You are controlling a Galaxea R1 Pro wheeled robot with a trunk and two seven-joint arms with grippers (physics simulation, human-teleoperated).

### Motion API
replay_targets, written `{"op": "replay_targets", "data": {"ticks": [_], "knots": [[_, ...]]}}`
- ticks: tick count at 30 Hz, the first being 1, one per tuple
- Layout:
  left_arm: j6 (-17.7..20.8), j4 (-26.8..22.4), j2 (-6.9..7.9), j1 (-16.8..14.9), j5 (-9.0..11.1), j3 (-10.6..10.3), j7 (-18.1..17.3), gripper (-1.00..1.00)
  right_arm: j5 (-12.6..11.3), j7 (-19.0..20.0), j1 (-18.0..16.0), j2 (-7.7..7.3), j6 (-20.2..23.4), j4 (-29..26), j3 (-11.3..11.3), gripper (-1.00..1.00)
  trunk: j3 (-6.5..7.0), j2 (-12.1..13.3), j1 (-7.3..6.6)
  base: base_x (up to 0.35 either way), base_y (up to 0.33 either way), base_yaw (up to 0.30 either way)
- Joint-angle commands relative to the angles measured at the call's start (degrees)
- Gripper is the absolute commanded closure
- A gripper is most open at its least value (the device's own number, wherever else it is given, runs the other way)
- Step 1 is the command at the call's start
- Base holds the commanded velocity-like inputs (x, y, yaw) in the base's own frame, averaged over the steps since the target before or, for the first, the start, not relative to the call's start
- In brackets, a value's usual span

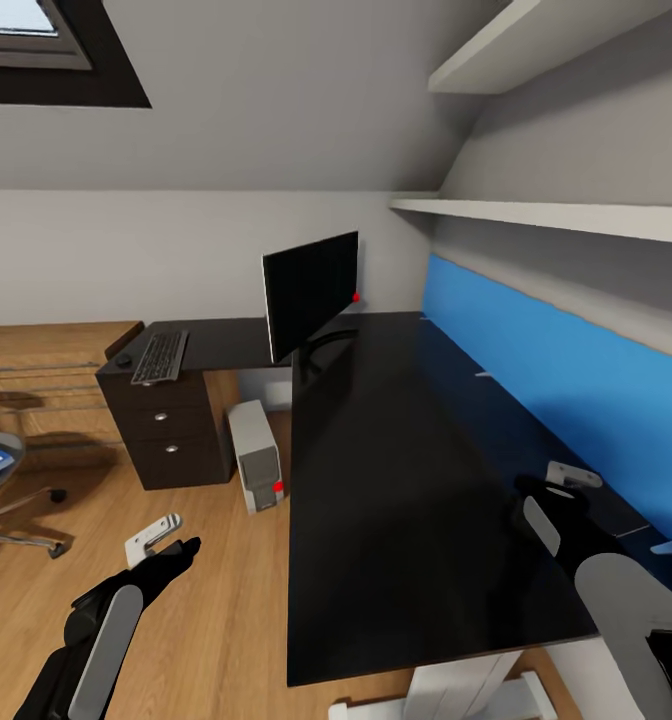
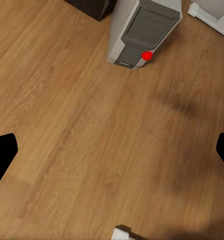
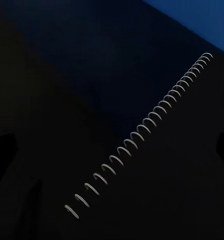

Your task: In the bedroom, organize the workspace by keeping the computer under the desk, ensuring the monitor is on the desk, placing the keyboard on the desk next to the monitor, placing the mouse on the desk next to the keyboard, moving the folder from the swivel chair onto the desk next to the mouse, stacking the notebook on top of the folder with the pen on top of the notebook, and positioning the swivel chair next to the desk.

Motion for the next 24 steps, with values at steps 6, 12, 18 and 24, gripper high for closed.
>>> {"op": "replay_targets", "data": {"ticks": [6, 12, 18, 24], "knots": [[0.16, -0.08, 0.02, -0.03, 0.61, -0.02, 0.5, -1.0, -0.19, -0.2, -0.01, -0.01, 0.35, -0.2, 0.01, -1.0, 1.02, 2.39, -1.33, 0.0, 0.0, 0.0], [0.16, -0.08, 0.02, -0.03, 0.62, -0.02, 0.5, -1.0, -0.17, -0.22, -0.01, -0.03, 0.33, -0.22, -0.04, -1.0, 1.2, 2.79, -1.55, 0.0, 0.0, 0.0], [0.16, -0.08, 0.02, -0.03, 0.61, -0.02, 0.5, -1.0, -0.18, -0.23, -0.01, -0.09, 0.36, -0.27, -0.09, -1.0, 1.2, 2.79, -1.55, 0.0, 0.0, 0.0], [0.16, -0.08, 0.02, -0.03, 0.66, 0.01, 0.5, -1.0, -0.26, -0.23, -0.01, -0.1, 0.43, -0.38, -0.23, -1.0, 1.2, 2.79, -1.55, 0.0, 0.0, 0.0]]}}
